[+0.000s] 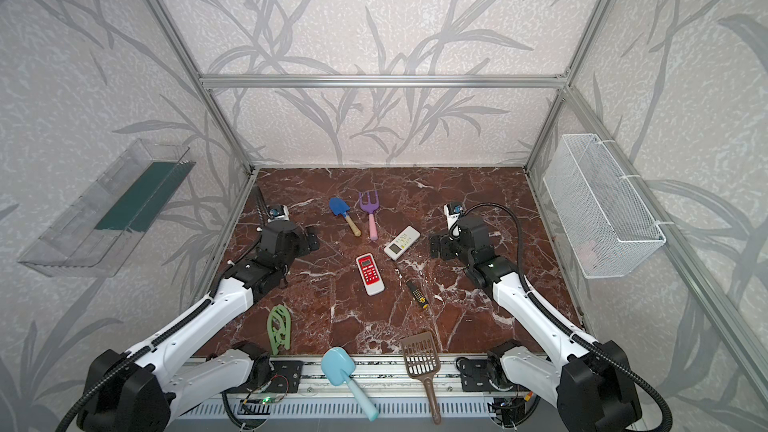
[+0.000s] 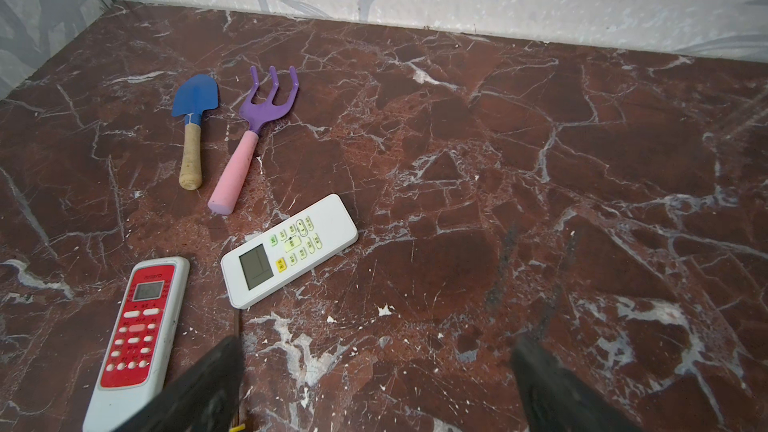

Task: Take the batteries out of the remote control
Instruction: 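Reach the left gripper toward the red-and-white remote control while the right arm rises, then close the left gripper on the red-and-white remote's end and lift it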

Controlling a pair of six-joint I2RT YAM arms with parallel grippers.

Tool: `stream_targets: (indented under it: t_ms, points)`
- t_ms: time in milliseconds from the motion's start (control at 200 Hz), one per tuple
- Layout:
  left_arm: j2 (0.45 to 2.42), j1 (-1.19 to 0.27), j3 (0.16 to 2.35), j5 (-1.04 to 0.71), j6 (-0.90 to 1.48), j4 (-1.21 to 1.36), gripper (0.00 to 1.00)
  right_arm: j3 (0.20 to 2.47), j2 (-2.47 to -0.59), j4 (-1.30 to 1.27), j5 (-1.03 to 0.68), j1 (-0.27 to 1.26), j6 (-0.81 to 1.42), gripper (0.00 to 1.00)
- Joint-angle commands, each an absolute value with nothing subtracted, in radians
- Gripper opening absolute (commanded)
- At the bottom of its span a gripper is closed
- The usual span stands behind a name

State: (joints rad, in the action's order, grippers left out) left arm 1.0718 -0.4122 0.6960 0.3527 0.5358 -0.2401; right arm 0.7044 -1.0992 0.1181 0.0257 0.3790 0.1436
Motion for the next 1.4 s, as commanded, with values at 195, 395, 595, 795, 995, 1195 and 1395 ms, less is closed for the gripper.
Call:
stream_targets:
  t_ms: [195,395,595,795,995,1195,1395]
  points:
    - [1.178,-0.594,0.832,0.362,0.923,-0.618,1.0,0.772,-1.137,0.219,0.03,0.389,0.192,0.99]
    - [1.362,-0.688,0.945,0.341,0.996,-0.67,0.99,0.758,-1.167,0.174,0.023,0.405,0.193,0.99]
    - [1.525,-0.744,1.059,0.253,1.007,-0.663,0.96,0.742,-1.167,0.142,0.014,0.408,0.193,0.99]
    - [1.68,-0.768,1.159,0.163,0.991,-0.659,0.94,0.712,-1.159,0.1,0.005,0.409,0.193,0.99]
    - [1.809,-0.773,1.242,0.111,0.963,-0.686,0.93,0.681,-1.138,0.07,-0.005,0.409,0.185,0.99]
    - [1.879,-0.774,1.291,0.101,0.944,-0.719,0.92,0.642,-1.097,0.038,-0.017,0.41,0.181,0.99]
    - [1.949,-0.772,1.321,0.087,0.934,-0.732,0.87,0.632,-1.076,0.031,-0.018,0.41,0.174,0.99]
